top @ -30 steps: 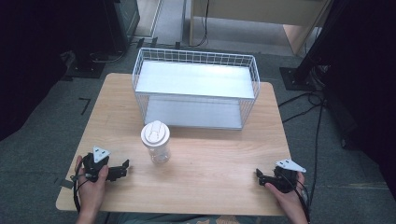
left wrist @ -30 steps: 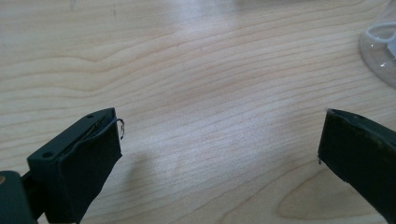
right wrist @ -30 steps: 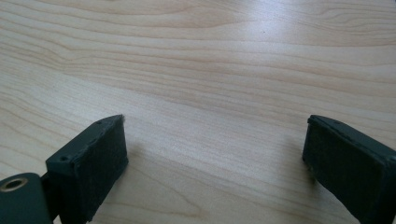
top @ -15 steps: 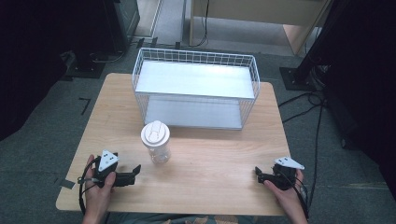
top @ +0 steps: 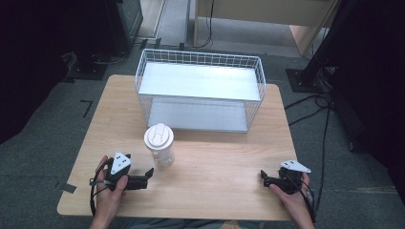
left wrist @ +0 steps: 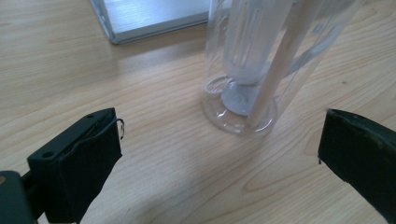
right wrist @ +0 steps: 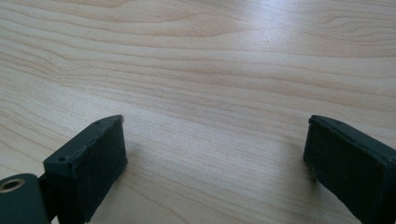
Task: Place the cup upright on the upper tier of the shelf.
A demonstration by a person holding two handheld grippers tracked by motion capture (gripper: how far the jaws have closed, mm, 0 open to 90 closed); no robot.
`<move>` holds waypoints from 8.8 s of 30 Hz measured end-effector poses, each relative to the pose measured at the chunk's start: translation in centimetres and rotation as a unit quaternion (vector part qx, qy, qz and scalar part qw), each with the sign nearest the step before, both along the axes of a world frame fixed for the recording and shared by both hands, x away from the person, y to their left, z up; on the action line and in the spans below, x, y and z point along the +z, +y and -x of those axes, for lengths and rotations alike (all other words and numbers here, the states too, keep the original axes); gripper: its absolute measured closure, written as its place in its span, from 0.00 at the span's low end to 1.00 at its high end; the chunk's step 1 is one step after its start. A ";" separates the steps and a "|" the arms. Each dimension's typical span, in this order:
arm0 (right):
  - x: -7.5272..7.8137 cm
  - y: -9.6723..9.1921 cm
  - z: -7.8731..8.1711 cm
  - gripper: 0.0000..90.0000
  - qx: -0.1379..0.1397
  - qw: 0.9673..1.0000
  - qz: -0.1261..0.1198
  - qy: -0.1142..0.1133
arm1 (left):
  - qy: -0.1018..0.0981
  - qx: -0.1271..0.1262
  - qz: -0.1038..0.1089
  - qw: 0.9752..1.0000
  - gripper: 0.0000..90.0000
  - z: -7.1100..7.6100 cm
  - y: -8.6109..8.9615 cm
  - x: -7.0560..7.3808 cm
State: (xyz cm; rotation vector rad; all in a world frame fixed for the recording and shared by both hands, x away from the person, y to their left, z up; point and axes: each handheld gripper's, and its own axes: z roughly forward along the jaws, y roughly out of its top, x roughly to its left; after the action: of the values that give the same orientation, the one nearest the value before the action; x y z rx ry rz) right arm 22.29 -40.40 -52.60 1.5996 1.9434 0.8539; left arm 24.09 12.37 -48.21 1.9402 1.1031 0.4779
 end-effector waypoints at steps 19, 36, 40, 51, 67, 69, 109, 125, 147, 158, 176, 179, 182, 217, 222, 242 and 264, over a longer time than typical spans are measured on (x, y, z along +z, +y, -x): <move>0.0 0.3 0.2 0.07 -0.006 1.000 0.000 0.000 | -0.041 -0.056 0.028 0.997 0.00 -0.8 -3.5 0.6; 0.0 0.3 0.2 0.07 -0.006 1.000 0.000 0.000 | -0.073 -0.013 0.064 0.995 0.08 -3.3 -5.6 1.8; 0.0 0.3 0.2 0.07 -0.006 1.000 0.000 0.000 | -0.084 -0.012 0.067 0.994 0.10 -3.3 -5.6 2.3; 0.0 0.3 0.2 0.07 -0.005 1.000 0.000 0.000 | -0.107 -0.007 0.063 0.992 0.16 -3.6 -5.8 2.9; 0.0 0.3 0.2 0.07 -0.005 1.000 0.001 0.000 | -0.128 -0.010 0.071 0.989 0.18 -3.9 -5.6 4.8; 0.0 0.3 0.2 0.07 -0.005 1.000 0.001 0.000 | -0.139 -0.012 0.074 0.987 0.18 -3.9 -5.7 5.7; 0.0 0.3 0.3 0.07 0.003 1.000 -0.001 0.000 | -0.212 -0.003 0.120 0.970 0.18 -5.6 -7.1 16.5; 0.0 0.3 0.4 0.07 0.004 1.000 -0.001 -0.001 | -0.231 -0.004 0.123 0.965 0.18 -7.6 -8.3 20.1; 0.0 0.3 0.4 0.07 0.005 1.000 -0.001 -0.001 | -0.244 0.046 0.103 0.963 0.18 -13.6 -9.8 20.9; 0.0 0.3 0.4 0.07 0.005 1.000 -0.001 0.000 | -0.229 0.069 0.089 0.967 0.18 -16.8 -10.0 20.8; 0.0 0.3 0.4 0.07 0.006 1.000 -0.002 -0.001 | -0.235 0.091 0.083 0.964 0.18 -20.5 -10.3 20.6; 0.0 0.3 0.4 0.07 0.008 1.000 -0.001 -0.001 | -0.237 0.095 0.094 0.962 0.18 -20.5 -10.0 20.4; 0.0 0.3 0.4 0.07 0.008 1.000 -0.001 -0.001 | -0.237 0.093 0.088 0.963 0.18 -20.4 -10.0 20.4; 0.0 0.3 0.4 0.07 0.008 1.000 0.000 -0.001 | -0.203 0.080 0.052 0.974 0.00 -16.3 -7.2 20.1; 0.0 0.3 0.4 0.07 0.008 1.000 -0.001 -0.001 | -0.211 0.066 0.061 0.973 0.00 -14.1 -6.5 19.6; 0.0 0.3 0.4 0.07 0.006 1.000 -0.001 -0.001 | -0.214 0.046 0.062 0.974 0.00 -7.2 -3.7 14.8; 0.0 0.3 0.4 0.07 0.004 1.000 0.000 0.000 | -0.159 0.029 0.064 0.985 0.00 -0.9 -1.7 5.7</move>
State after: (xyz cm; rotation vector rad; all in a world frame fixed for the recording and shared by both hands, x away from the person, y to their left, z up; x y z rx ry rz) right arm 21.84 -40.06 -52.57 1.5933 1.9511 0.8581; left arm 24.95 10.63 -42.47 1.6542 0.9595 0.7050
